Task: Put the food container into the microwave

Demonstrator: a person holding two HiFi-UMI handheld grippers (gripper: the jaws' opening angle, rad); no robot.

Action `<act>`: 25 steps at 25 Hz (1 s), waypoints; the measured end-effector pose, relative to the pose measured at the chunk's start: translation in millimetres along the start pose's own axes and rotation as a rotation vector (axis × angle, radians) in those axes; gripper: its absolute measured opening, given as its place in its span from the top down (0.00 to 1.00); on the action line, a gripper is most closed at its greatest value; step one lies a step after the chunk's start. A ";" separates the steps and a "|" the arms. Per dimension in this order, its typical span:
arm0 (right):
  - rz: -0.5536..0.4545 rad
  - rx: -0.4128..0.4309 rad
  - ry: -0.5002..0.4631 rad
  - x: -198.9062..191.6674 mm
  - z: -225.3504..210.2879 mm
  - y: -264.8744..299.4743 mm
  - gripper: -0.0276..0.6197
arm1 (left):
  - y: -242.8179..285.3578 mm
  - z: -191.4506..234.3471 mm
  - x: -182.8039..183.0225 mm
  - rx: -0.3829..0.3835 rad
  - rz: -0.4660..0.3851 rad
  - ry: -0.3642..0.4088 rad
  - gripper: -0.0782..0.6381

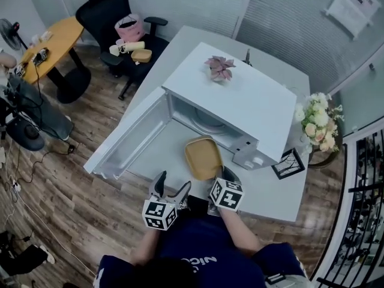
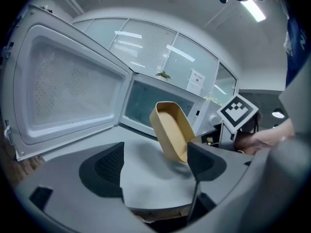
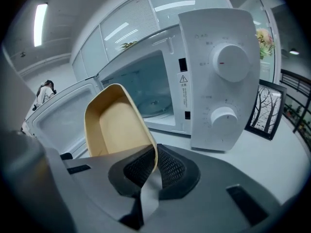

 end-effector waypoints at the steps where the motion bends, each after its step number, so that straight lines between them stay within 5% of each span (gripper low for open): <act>1: 0.008 0.007 0.010 4.1 2.8 4.2 0.92 | -0.2 1.8 2.1 0.006 0.002 0.002 0.35; 7: 0.042 -0.023 0.028 31.0 16.8 33.7 0.92 | 6.3 15.5 12.4 0.045 0.007 0.004 0.35; 14: -0.043 -0.116 0.102 62.0 27.7 57.9 0.91 | 19.8 20.3 19.4 0.041 0.026 0.020 0.35; 25: -0.160 -0.125 0.298 88.7 34.5 86.3 0.91 | 29.9 19.6 20.5 0.019 0.067 0.033 0.35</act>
Point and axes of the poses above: the fingertips, and each gripper's own axes: y forward along the fingers, z to its left, x out of its top, the point moved 9 cm from there along -y, backward along the fingers, and after that the axes turned 8 degrees about y, right-handed, at the moved point
